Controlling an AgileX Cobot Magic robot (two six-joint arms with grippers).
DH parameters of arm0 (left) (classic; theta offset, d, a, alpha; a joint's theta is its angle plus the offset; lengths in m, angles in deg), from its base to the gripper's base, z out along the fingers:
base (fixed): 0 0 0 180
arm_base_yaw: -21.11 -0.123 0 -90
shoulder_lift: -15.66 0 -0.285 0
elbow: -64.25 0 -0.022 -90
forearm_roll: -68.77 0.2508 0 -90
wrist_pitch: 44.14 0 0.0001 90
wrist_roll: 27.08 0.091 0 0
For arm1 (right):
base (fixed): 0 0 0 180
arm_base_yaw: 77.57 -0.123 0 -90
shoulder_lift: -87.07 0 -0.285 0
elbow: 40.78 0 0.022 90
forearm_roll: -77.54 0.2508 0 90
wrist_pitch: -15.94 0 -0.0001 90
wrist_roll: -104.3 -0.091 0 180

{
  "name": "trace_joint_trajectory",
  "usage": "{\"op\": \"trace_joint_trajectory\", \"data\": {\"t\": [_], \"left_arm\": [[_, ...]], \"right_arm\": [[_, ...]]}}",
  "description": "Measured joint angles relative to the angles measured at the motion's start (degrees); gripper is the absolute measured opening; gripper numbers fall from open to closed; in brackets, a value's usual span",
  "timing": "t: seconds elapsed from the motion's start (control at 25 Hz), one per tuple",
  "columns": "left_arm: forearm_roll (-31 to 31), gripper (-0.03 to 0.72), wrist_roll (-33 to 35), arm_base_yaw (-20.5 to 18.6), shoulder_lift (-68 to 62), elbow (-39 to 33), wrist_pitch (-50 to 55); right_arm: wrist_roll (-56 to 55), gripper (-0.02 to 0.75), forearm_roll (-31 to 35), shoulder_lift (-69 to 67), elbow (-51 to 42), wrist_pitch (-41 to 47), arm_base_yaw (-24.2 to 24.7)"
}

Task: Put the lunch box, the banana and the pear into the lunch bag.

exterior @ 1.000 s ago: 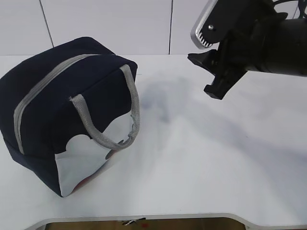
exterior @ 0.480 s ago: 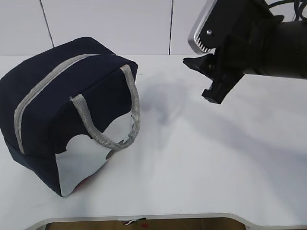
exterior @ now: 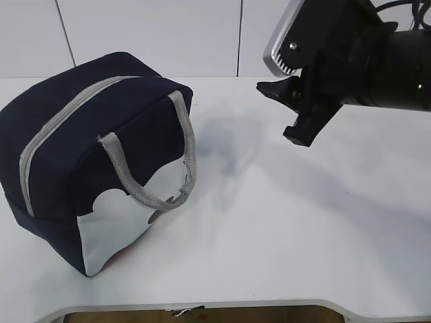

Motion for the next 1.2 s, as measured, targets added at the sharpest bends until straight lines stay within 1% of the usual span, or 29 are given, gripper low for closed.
{"op": "trace_joint_trajectory", "data": {"t": [0.24,0.56,0.64,0.8,0.92,1.08,1.2], "left_arm": [[3.42,0.475,0.00,0.00,2.91,-0.56,-1.73],[3.97,0.459,0.00,-0.10,3.37,-0.67,-1.96],[3.97,0.458,0.00,-2.26,4.61,-0.67,-1.96],[4.04,0.455,0.00,-10.65,4.82,-0.79,-2.09],[4.04,0.454,0.00,-14.99,4.82,-0.90,-2.09],[4.04,0.449,0.00,-19.49,4.82,-0.90,-2.09],[4.04,0.445,0.00,-20.81,4.82,-0.90,-2.09]], "right_arm": [[0.00,0.421,0.00,0.00,0.00,0.00,0.00],[0.00,0.421,-0.02,0.00,-0.02,0.00,0.00],[0.00,0.421,-0.02,0.00,-0.02,0.00,0.00],[-0.02,0.421,-0.02,0.00,-0.12,0.11,0.00],[-0.12,0.421,-0.02,0.14,-0.12,0.11,0.00],[-0.12,0.421,-0.02,0.14,-0.12,0.11,0.00],[-0.12,0.421,-0.02,0.14,-0.12,0.11,0.00]]}}
